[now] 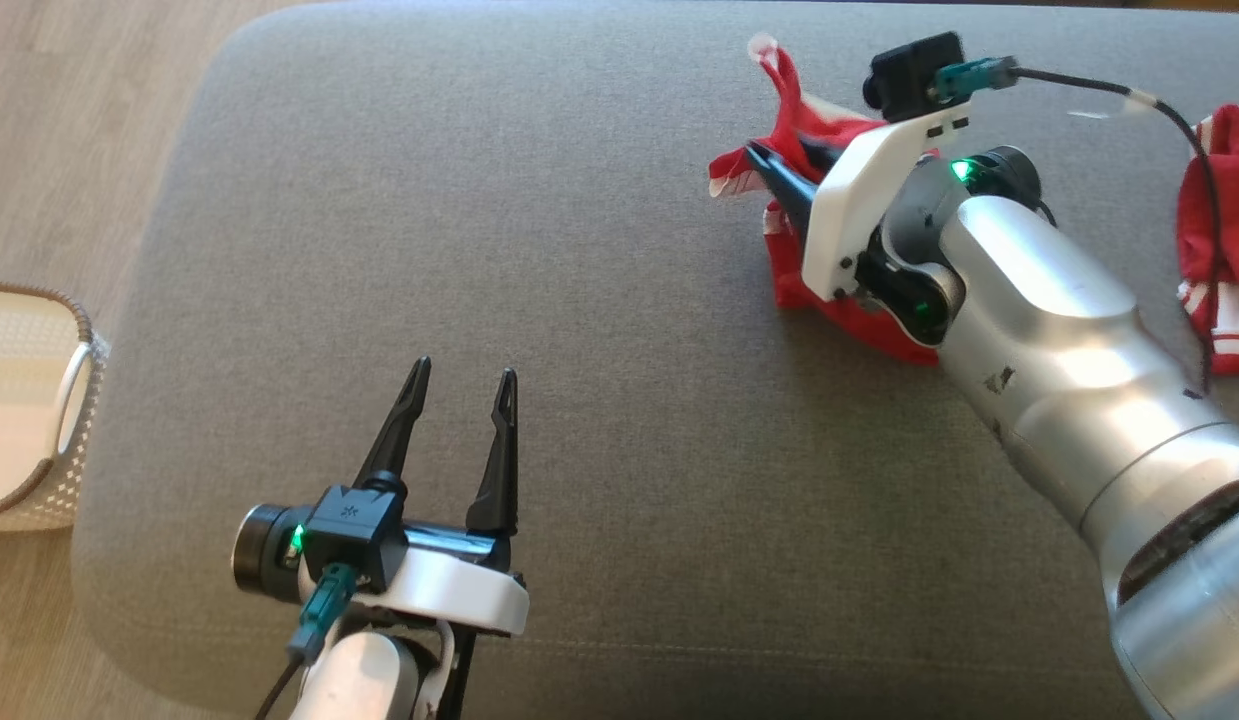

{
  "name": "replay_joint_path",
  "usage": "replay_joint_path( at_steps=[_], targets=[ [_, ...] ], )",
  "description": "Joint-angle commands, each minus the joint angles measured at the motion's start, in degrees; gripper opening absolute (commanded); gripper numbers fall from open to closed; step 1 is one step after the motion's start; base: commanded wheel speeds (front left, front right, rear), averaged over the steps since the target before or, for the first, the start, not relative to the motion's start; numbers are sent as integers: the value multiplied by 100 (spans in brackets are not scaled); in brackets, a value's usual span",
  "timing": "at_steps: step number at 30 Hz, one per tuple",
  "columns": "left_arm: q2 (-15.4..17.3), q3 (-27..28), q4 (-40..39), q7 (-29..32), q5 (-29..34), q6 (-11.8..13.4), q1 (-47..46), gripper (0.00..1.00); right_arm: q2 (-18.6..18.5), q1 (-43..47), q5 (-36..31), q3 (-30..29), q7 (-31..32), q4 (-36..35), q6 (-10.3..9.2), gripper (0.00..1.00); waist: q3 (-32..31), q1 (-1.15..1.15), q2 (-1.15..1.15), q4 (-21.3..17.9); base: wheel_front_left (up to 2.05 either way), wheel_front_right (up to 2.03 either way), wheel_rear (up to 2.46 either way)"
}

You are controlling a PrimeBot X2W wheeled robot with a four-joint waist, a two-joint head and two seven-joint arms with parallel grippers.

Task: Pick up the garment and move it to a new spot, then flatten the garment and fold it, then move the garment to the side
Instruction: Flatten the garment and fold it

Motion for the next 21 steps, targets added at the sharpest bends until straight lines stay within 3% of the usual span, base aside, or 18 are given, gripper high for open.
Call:
replay_joint_path(
  at_steps=[1, 6, 15, 16, 17, 21],
  targets=[
    [12, 185, -187, -70, -44, 41, -28, 100, 149, 16, 103, -91, -129, -208, -2, 100, -6, 0, 0, -28, 0, 0, 0],
    [12, 217, -204, -70, -24, 56, -20, 100, -135, -15, 272, -440, -708, -575, -2, 100, -36, 0, 0, -167, 0, 0, 0],
    [12, 245, -273, -70, 5, 64, 17, 100, -960, 81, -484, -751, -1629, -266, -2, 100, -54, 0, 0, -285, 0, 0, 0],
    [12, 231, -275, -70, 3, 58, 16, 100, -972, 151, -558, -803, -1651, -246, -2, 78, -52, 0, 0, -271, 0, 0, 0],
    [12, 216, -272, -70, -2, 49, 11, 100, -967, 227, -639, -851, -1664, -242, -2, 0, -50, 0, 0, -251, 0, 0, 0],
    [12, 179, -256, -70, -20, 34, -9, 100, -919, 497, -1119, -1236, -1674, -491, -2, 0, -18, 0, 0, -138, 0, 0, 0]
  ],
)
